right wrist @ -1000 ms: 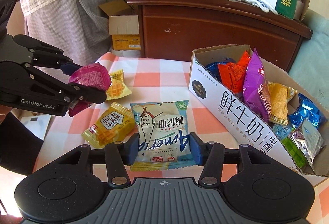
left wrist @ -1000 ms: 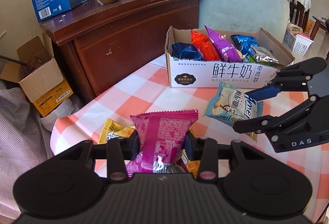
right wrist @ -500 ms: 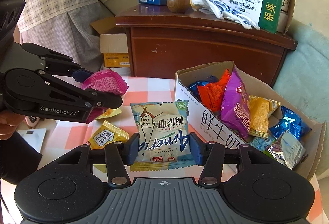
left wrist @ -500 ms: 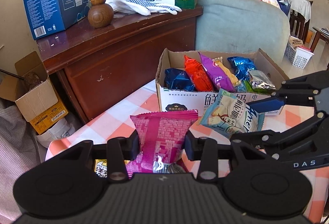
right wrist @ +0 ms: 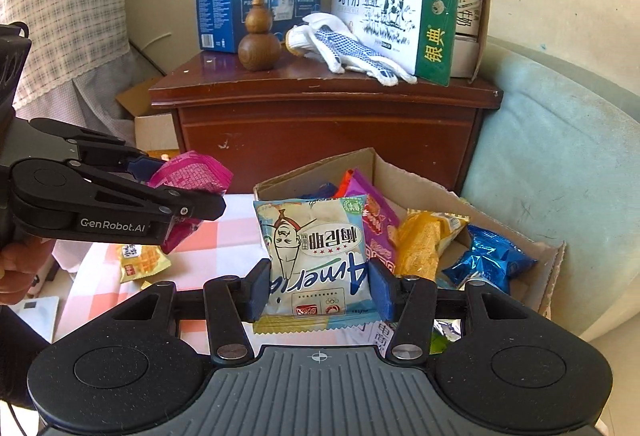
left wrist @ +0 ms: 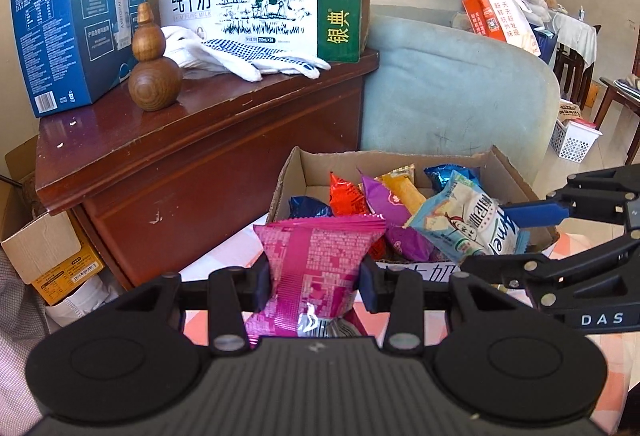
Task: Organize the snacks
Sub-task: 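Lift and carry both packets over the milk box, then lower both packets into the milk box and open both grippers, then move both open grippers back to the yellow waffle packets on the table, then grasp a yellow waffle packet with the right gripper while the left grasps the other, then lift and carry both yellow waffle packets over the milk box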
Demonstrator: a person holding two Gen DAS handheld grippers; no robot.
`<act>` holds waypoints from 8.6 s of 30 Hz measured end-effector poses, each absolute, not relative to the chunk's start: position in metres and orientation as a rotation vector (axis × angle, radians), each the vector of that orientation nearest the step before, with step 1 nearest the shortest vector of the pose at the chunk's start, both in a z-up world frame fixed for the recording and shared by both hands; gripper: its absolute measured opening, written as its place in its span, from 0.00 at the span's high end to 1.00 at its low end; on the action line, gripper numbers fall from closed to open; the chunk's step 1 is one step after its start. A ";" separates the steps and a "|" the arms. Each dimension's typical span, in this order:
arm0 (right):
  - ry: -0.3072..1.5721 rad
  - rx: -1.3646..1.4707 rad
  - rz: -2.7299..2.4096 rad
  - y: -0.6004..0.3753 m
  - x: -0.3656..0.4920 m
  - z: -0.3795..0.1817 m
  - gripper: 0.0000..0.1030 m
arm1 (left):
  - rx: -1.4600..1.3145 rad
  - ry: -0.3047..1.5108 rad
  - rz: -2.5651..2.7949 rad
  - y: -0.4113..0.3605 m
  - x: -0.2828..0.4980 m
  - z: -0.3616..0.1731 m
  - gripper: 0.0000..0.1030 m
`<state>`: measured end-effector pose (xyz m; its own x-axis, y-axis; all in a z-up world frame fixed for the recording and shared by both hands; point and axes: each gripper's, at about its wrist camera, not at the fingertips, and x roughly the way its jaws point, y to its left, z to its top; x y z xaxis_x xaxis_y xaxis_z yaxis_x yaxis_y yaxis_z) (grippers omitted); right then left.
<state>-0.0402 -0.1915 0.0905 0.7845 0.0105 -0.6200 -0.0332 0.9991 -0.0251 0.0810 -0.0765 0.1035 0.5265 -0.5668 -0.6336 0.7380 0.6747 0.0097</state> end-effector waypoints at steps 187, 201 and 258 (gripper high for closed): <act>0.976 0.026 -0.012 -0.123 0.010 -0.005 0.36 | 0.354 0.995 -0.356 -0.025 0.137 0.015 0.48; 0.929 0.029 -0.020 -0.127 0.010 0.007 0.36 | 0.396 0.917 -0.367 -0.032 0.130 0.025 0.48; 0.608 0.250 -0.273 -0.270 -0.018 0.110 0.37 | 0.221 0.558 -0.728 -0.166 0.119 0.114 0.48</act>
